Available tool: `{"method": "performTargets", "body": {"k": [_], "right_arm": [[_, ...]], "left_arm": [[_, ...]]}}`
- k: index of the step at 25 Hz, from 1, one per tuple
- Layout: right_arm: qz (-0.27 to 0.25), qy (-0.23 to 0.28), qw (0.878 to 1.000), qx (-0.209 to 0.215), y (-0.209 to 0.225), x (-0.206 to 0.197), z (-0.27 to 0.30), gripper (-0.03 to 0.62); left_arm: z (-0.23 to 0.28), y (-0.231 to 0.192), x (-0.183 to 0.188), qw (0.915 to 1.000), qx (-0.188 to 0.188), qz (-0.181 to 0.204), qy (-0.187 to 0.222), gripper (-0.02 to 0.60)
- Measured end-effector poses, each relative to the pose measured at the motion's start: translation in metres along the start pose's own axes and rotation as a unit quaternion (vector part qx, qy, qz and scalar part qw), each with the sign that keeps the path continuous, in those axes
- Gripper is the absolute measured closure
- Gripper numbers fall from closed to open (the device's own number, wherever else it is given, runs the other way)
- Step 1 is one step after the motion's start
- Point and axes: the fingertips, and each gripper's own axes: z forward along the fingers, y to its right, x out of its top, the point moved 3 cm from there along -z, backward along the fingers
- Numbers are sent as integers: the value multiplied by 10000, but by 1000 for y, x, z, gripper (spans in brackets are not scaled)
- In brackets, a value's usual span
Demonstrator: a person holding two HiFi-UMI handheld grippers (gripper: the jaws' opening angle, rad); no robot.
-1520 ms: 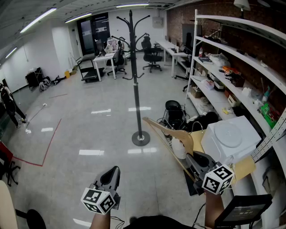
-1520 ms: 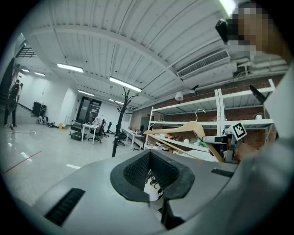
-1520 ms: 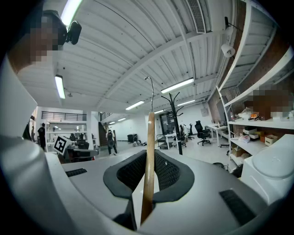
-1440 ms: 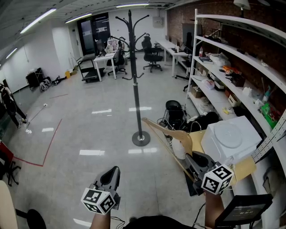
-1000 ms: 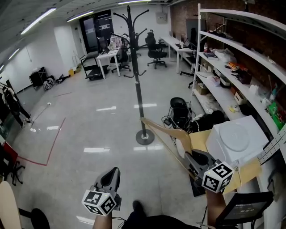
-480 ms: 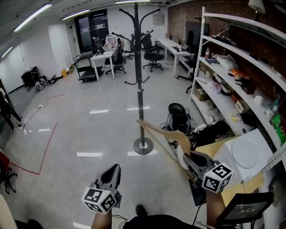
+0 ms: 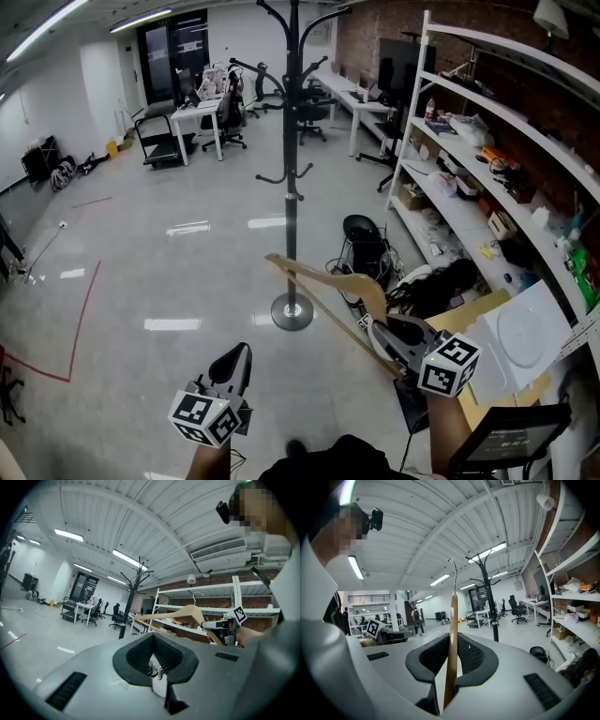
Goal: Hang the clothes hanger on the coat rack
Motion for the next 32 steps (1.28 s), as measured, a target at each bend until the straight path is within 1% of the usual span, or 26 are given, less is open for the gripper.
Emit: {"method": "performTargets", "body": {"k": [3,6,9,13,17,19,24,27,32], "right_arm": [[66,9,10000,4,13,2,16,540],[-8,15,10000,-47,31,7,29,540],[2,40,10000,54,54,10,48,540],[1,-16,9995,328,92,10,75,540],[37,-5,9978,659,137,18,101,540],[13,-118,9959,898,155,20,117,540],[-279,-499,9871,1497,192,21,162,540],[-226,-669,9828,1708,208,15,192,540],[-247,-1018,9741,2002,228,0,239,540]], "left_arm": [[19,-13,-1,10000,-24,-66,-58,581],[42,-23,1,10000,-52,-48,-62,581],[70,-33,5,10000,-2,-3,-53,581],[118,-42,10,9998,77,118,-104,581],[172,-50,26,9995,146,275,-38,581],[193,-54,35,9992,207,333,-10,581],[237,-65,47,9981,340,512,-31,581],[256,-74,48,9978,395,516,-125,581],[285,-99,47,9980,352,464,-253,581]]}}
